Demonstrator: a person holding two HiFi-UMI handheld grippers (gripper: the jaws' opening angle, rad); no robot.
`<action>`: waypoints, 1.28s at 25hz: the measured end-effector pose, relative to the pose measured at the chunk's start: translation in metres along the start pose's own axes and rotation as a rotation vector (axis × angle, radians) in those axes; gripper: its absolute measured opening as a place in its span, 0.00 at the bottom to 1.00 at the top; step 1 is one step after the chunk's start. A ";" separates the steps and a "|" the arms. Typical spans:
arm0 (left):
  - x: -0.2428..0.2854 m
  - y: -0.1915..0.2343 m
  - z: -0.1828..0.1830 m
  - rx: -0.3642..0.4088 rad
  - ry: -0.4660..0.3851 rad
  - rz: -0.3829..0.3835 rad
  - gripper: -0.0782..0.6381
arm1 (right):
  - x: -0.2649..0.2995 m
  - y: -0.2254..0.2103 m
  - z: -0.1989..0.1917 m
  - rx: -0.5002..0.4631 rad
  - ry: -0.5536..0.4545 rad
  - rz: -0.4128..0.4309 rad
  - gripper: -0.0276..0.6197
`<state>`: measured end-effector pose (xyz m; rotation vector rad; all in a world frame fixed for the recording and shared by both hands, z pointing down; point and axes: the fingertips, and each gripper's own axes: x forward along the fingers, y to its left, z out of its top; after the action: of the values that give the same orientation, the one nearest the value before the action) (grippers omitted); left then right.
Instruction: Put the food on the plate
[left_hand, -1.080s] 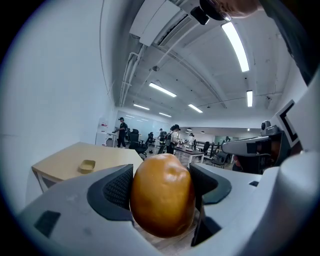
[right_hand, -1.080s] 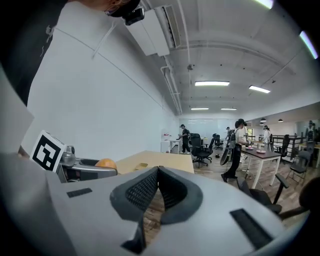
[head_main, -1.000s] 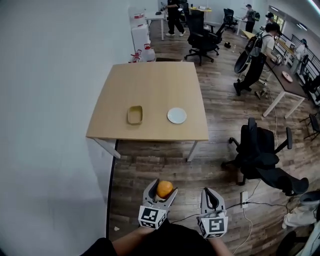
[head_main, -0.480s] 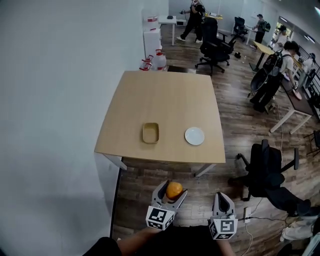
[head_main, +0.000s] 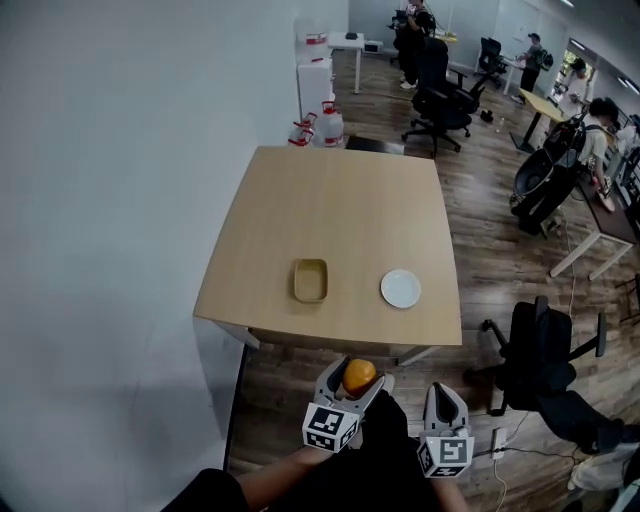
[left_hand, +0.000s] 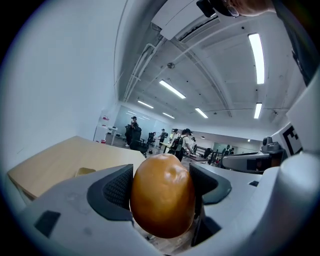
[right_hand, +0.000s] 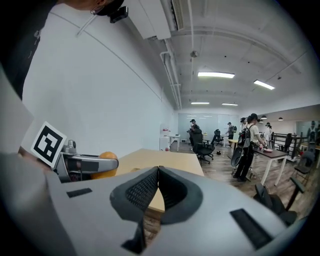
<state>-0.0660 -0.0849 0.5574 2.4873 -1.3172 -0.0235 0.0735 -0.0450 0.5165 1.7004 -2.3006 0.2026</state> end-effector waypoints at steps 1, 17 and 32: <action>0.006 0.003 -0.001 0.000 0.007 0.004 0.57 | 0.006 -0.001 0.002 0.004 -0.009 0.007 0.14; 0.178 0.063 -0.017 0.011 0.177 0.005 0.57 | 0.158 -0.085 0.039 0.081 -0.080 0.061 0.14; 0.317 0.118 -0.120 -0.032 0.506 0.019 0.57 | 0.275 -0.153 0.040 0.107 -0.017 0.125 0.14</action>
<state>0.0408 -0.3697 0.7484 2.2422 -1.1072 0.5461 0.1391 -0.3530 0.5531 1.6137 -2.4512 0.3438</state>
